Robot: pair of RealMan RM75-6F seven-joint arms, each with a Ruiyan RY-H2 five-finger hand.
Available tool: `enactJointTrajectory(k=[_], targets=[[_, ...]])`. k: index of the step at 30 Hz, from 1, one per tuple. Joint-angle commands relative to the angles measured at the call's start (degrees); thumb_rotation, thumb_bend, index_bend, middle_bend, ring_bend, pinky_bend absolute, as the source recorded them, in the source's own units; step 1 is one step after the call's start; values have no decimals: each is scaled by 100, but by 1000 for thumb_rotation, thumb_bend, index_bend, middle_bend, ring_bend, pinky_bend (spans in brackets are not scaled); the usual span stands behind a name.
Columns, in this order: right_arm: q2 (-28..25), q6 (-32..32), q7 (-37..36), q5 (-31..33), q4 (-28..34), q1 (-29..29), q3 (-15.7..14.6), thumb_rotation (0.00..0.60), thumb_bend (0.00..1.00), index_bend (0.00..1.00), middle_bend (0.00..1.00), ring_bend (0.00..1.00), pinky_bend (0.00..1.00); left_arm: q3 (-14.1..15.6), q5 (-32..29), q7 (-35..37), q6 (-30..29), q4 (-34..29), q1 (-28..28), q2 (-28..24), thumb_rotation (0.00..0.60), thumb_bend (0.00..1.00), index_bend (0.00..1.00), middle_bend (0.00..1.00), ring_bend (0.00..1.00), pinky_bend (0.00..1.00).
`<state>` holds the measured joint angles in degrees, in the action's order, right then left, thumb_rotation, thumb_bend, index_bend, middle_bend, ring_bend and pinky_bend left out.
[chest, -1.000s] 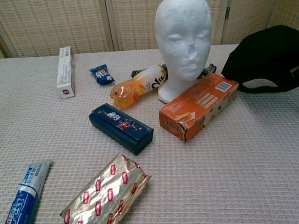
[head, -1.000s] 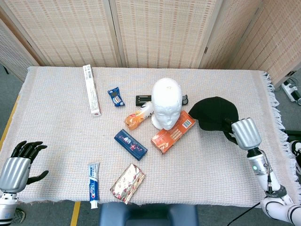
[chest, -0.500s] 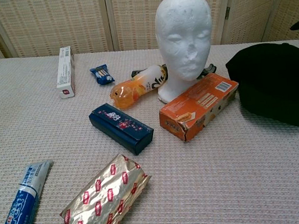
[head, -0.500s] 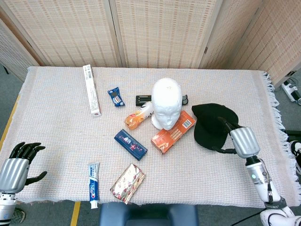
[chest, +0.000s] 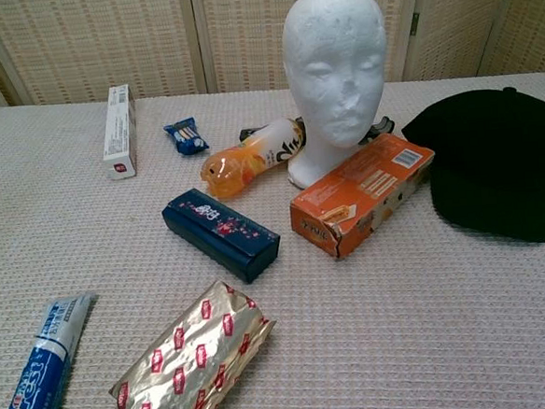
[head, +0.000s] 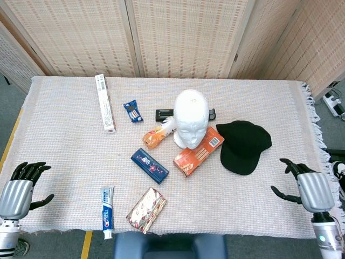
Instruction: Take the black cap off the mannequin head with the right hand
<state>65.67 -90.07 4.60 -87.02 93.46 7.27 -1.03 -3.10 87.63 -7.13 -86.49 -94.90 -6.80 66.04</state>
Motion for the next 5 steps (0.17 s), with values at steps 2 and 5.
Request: enactJointTrajectory(k=[2,5], targets=[[-17,-329,-110,-180,-19,-304,-127,369,173,273,460,380,647,-27,-16,-29,-10,1,-14,41,600,87,301,247,217,161],[12,-439,-120,-285,-32,-412,-141,371,174,312,460,380,647,-34,-7,-49,9,9,-38,79,600,86,301,247,217,161]])
